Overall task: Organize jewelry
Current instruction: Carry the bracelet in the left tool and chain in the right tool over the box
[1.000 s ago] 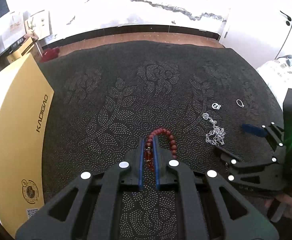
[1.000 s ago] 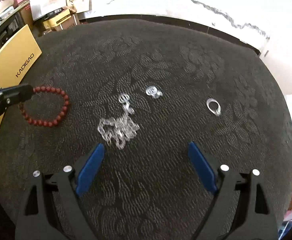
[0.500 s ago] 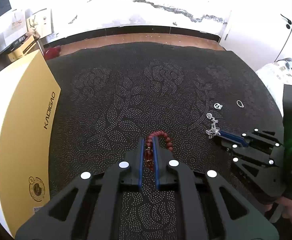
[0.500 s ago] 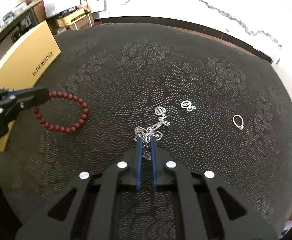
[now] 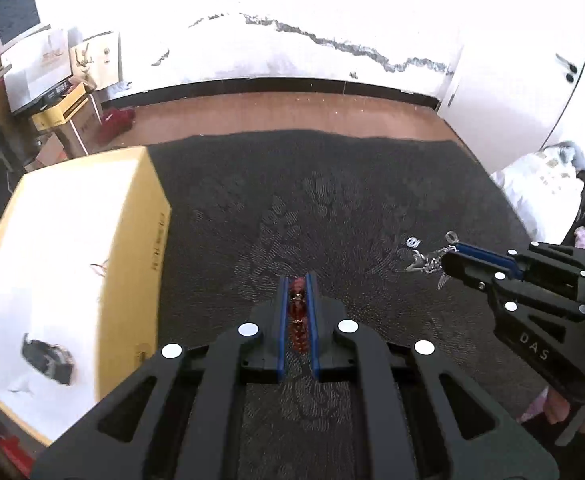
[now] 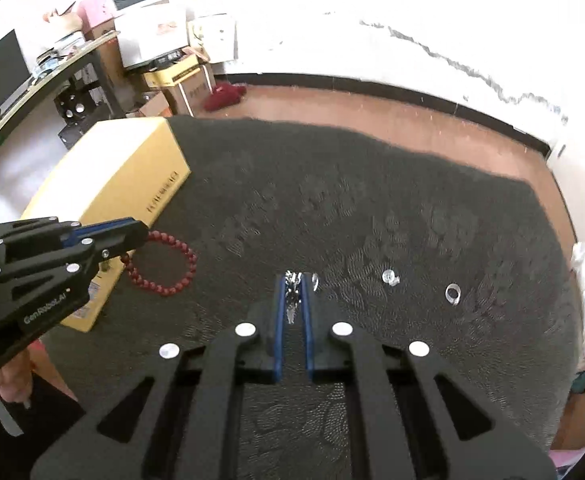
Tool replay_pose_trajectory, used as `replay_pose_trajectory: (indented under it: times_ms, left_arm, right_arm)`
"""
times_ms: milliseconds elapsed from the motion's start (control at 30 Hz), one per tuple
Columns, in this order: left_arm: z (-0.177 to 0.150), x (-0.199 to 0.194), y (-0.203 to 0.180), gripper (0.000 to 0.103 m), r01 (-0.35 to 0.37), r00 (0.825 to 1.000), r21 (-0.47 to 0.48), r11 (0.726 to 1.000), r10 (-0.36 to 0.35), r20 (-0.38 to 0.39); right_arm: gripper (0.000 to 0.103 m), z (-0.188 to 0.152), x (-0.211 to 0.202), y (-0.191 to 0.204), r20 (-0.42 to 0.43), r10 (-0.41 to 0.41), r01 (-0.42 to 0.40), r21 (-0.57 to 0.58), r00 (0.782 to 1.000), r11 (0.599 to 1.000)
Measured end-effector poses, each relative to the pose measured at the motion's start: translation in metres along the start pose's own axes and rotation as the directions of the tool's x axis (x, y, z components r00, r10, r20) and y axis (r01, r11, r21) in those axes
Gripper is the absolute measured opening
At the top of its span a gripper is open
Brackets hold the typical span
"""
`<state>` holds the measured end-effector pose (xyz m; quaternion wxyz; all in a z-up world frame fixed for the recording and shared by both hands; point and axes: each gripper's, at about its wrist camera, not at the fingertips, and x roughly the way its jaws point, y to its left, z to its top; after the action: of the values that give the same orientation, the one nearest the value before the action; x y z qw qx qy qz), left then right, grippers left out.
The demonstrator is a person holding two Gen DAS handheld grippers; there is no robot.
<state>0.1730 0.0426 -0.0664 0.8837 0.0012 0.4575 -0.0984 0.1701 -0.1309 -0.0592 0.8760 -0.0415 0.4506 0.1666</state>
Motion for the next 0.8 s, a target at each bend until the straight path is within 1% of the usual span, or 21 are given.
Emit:
replay_pose_trajectory:
  times_ms: [133,267,367,567,667,800]
  left_arm:
    - [0.009,-0.039,0.022,0.009,-0.009,1.0,-0.021,1.0,0.01,0.027]
    - [0.017,-0.082,0.055,0.009,-0.044,0.997,-0.045,0.998,0.046,0.057]
    - [0.02,-0.109,0.083,0.009,-0.079,0.994,-0.066,0.995,0.084,0.068]
    - [0.013,-0.143,0.141,0.009,-0.173,0.982,-0.102,0.98,0.179,0.057]
    - [0.005,-0.15,0.162,0.009,-0.194,0.979,-0.127,0.973,0.201,0.043]
    - [-0.007,-0.15,0.19,0.009,-0.218,0.974,-0.153,0.964,0.224,0.025]
  right_arm:
    - [0.008,0.023,-0.027,0.031,0.018,0.026,-0.026,-0.034,0.999,0.999]
    - [0.008,0.049,-0.055,0.076,0.04,0.064,-0.06,-0.095,0.997,0.994]
    - [0.008,0.067,-0.067,0.11,0.045,0.085,-0.078,-0.13,0.995,0.988]
    - [0.008,0.095,-0.069,0.176,0.024,0.124,-0.117,-0.189,0.992,0.975]
    - [0.008,0.104,-0.061,0.211,0.0,0.136,-0.133,-0.22,0.991,0.966]
    - [0.008,0.111,-0.044,0.246,-0.034,0.134,-0.138,-0.253,0.99,0.958]
